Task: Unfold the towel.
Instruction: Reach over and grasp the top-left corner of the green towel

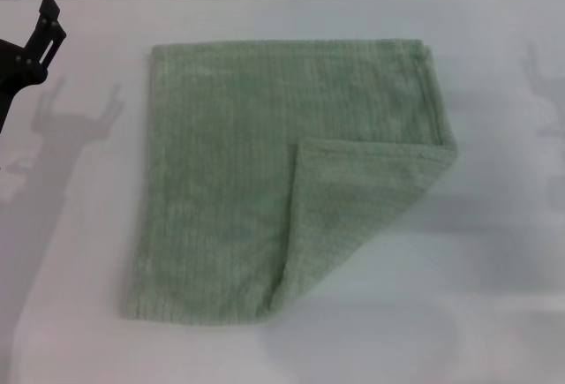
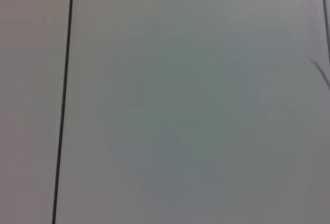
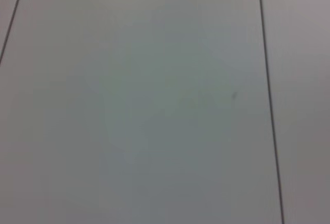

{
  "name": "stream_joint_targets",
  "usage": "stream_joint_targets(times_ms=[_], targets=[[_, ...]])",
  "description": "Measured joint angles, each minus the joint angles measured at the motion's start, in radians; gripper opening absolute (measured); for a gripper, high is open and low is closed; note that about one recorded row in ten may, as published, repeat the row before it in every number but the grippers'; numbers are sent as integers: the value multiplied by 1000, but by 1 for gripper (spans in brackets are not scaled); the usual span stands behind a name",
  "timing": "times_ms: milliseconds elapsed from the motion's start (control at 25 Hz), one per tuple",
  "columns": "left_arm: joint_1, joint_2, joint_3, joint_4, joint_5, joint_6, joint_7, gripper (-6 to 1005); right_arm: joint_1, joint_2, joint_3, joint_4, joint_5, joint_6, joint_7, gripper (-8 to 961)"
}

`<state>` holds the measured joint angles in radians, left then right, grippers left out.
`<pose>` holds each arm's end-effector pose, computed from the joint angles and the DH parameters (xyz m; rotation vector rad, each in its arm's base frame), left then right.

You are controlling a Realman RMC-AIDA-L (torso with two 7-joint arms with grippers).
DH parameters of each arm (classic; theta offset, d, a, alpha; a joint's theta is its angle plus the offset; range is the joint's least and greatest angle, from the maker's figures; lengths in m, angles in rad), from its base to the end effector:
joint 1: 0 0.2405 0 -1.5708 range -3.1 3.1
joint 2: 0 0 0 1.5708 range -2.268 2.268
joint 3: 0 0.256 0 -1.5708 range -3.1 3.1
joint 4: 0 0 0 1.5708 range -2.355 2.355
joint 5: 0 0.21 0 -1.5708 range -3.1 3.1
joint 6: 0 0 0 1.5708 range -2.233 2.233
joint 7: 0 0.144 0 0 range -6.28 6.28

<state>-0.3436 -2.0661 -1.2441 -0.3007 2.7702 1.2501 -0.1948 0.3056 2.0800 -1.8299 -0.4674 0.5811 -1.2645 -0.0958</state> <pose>-0.3073 0.3253 0.0064 -1.5822 -0.4051 -0.8536 0.2977 0.3338 0.0458 -1.2803 0.2733 0.7736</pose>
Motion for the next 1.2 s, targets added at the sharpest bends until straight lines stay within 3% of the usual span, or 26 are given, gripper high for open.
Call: stream_joint_targets(times_ms=[240, 1200], targets=[[0, -2, -3, 0, -2, -2, -1, 859, 52, 4, 0, 50, 0, 3, 1, 781], [-10, -2, 4, 2, -1, -14, -2, 838, 62, 6, -2, 70, -4, 3, 70, 781]])
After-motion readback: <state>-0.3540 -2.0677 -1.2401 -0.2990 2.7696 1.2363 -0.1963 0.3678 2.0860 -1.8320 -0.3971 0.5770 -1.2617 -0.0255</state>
